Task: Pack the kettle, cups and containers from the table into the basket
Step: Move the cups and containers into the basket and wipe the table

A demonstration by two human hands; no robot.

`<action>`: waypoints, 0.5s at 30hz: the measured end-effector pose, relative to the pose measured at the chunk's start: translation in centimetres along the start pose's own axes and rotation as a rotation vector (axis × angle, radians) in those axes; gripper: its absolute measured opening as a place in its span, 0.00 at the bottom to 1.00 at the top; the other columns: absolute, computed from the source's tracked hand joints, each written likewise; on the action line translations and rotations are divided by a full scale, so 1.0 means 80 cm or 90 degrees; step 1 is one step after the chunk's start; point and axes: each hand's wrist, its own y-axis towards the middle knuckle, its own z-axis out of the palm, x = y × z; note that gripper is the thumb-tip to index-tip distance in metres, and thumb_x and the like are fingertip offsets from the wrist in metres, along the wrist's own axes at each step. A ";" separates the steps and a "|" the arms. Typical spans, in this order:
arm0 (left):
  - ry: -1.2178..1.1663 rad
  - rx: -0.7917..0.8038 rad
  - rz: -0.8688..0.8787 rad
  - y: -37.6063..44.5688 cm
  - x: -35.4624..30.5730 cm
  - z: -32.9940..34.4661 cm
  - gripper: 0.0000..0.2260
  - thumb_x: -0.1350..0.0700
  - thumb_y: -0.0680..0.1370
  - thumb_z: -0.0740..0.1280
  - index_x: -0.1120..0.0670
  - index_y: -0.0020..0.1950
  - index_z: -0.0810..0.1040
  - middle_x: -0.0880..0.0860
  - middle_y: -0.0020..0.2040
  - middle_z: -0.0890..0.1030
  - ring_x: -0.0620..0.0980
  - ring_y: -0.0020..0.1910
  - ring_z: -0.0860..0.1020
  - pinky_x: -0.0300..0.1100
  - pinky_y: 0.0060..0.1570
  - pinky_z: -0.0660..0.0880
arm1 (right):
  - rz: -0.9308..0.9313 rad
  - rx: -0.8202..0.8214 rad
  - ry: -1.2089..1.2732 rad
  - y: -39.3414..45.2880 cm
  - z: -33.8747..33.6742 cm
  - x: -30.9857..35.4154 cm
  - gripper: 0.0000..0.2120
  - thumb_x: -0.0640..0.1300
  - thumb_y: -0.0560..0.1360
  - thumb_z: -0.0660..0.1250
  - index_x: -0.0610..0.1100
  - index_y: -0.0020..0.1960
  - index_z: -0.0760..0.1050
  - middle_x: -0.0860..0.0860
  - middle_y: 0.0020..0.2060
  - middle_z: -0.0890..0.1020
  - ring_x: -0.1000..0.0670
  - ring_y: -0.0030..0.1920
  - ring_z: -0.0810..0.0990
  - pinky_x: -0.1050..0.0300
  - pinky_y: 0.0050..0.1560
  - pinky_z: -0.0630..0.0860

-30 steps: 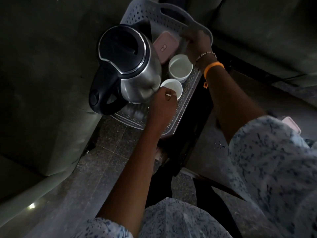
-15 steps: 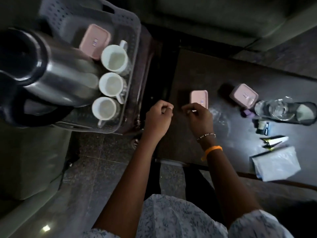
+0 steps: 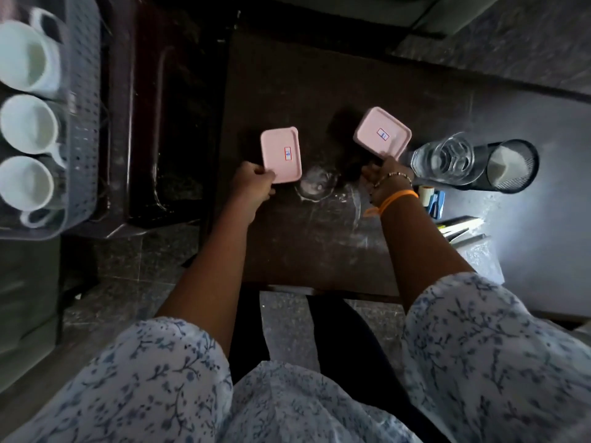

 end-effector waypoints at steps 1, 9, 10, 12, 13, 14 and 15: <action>0.001 -0.009 0.006 0.003 0.001 0.005 0.09 0.59 0.78 0.61 0.59 0.58 0.70 0.60 0.52 0.78 0.48 0.35 0.76 0.41 0.40 0.75 | -0.006 -0.016 -0.009 0.006 -0.002 0.002 0.11 0.41 0.80 0.55 0.43 0.39 0.67 0.46 0.34 0.73 0.52 0.28 0.74 0.56 0.36 0.75; -0.049 -0.033 0.036 -0.023 0.002 -0.007 0.04 0.61 0.80 0.59 0.58 0.54 0.69 0.60 0.49 0.77 0.45 0.34 0.77 0.38 0.37 0.75 | 0.033 0.096 0.019 0.007 -0.012 0.002 0.14 0.41 0.81 0.54 0.46 0.36 0.64 0.52 0.30 0.75 0.59 0.26 0.76 0.65 0.32 0.72; -0.067 -0.040 0.044 -0.031 0.001 -0.016 0.06 0.61 0.80 0.59 0.59 0.56 0.70 0.58 0.48 0.77 0.45 0.35 0.77 0.37 0.36 0.75 | 0.019 0.106 0.007 -0.002 -0.010 0.003 0.14 0.40 0.81 0.54 0.46 0.36 0.65 0.54 0.28 0.76 0.60 0.24 0.76 0.66 0.32 0.72; -0.119 -0.053 0.063 -0.048 -0.001 -0.040 0.08 0.60 0.80 0.59 0.60 0.58 0.70 0.55 0.47 0.76 0.45 0.38 0.78 0.35 0.36 0.76 | -0.026 0.127 -0.059 -0.028 0.001 0.003 0.16 0.39 0.80 0.55 0.47 0.34 0.65 0.54 0.23 0.76 0.61 0.21 0.75 0.69 0.27 0.71; -0.146 -0.058 0.076 -0.056 -0.001 -0.054 0.07 0.60 0.79 0.60 0.58 0.56 0.70 0.54 0.46 0.77 0.45 0.39 0.79 0.36 0.37 0.76 | -0.056 0.133 -0.085 -0.044 0.008 0.000 0.16 0.38 0.80 0.56 0.46 0.33 0.66 0.54 0.21 0.76 0.59 0.20 0.74 0.68 0.25 0.70; -0.165 -0.065 0.094 -0.063 0.000 -0.070 0.05 0.59 0.79 0.61 0.57 0.55 0.70 0.53 0.46 0.77 0.45 0.40 0.80 0.36 0.39 0.77 | -0.070 0.134 -0.063 -0.058 0.016 -0.003 0.16 0.38 0.79 0.57 0.44 0.33 0.68 0.52 0.20 0.75 0.58 0.19 0.72 0.65 0.24 0.69; -0.176 -0.076 0.118 -0.070 0.000 -0.086 0.04 0.59 0.79 0.61 0.55 0.53 0.70 0.53 0.45 0.78 0.46 0.41 0.80 0.37 0.40 0.77 | -0.068 0.143 -0.018 -0.074 0.025 -0.006 0.14 0.38 0.79 0.58 0.41 0.34 0.69 0.49 0.23 0.75 0.57 0.19 0.72 0.63 0.25 0.69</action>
